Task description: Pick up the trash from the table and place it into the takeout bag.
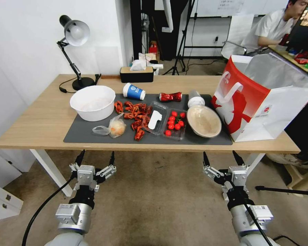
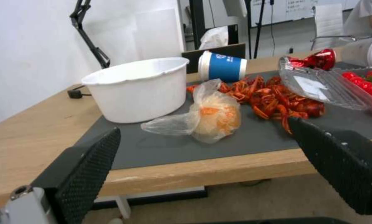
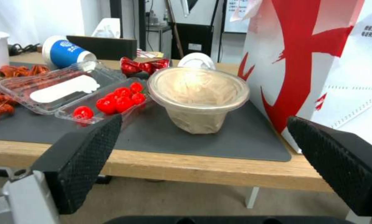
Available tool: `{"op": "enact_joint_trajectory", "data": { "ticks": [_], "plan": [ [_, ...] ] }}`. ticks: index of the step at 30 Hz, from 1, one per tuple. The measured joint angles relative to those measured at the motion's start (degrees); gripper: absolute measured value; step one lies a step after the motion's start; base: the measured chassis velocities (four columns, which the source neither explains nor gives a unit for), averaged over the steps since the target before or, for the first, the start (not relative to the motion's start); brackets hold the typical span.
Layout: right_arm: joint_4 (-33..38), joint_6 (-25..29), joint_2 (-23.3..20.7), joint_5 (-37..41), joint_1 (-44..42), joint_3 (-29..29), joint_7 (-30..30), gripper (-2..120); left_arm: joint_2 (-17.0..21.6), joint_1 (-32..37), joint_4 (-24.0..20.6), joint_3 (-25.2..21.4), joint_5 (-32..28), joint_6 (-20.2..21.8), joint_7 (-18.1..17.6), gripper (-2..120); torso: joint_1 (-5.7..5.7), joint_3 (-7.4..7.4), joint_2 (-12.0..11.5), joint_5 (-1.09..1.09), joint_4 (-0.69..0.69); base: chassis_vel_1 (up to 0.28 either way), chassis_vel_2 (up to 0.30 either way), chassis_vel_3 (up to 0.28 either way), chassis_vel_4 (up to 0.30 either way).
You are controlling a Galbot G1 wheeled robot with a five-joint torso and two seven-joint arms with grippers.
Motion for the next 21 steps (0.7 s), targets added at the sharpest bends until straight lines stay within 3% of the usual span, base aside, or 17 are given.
{"op": "enact_joint_trajectory", "data": {
  "ticks": [12,14,17,20,21],
  "plan": [
    [-2.8,0.1,-0.2,2.1,2.5,-0.7,-1.3,100,-0.2,-1.3,1.0,-0.8,-1.5,-1.0,-0.6,100,-0.01,0.0,0.0,-0.01,-0.02,0.0,0.0,0.0,0.0],
    [-7.5,0.7,-0.6,5.7,6.7,-2.0,-3.7,100,-1.2,-5.9,5.1,-4.2,-6.5,-4.8,-3.4,100,-0.01,0.0,0.0,-0.01,0.0,0.0,0.0,0.0,0.0],
    [-13.1,1.3,-1.0,9.9,11.8,-3.5,-6.5,100,-1.7,-8.3,7.4,-5.6,-10.4,-7.3,-5.1,100,0.04,0.02,0.0,0.03,0.01,0.0,0.0,0.0,0.0],
    [-14.1,1.4,-1.2,10.8,12.7,-3.8,-7.1,100,-1.7,-8.0,7.5,-5.2,-11.3,-7.6,-5.2,100,0.05,0.02,0.0,0.07,0.03,0.0,0.0,0.0,0.0],
    [-13.5,1.3,-2.0,12.0,13.2,-3.2,-7.3,100,-1.6,-6.9,7.5,-4.9,-12.1,-7.8,-5.2,100,0.04,0.02,0.0,-0.01,0.03,0.0,0.0,0.0,0.0]
  ]
}}
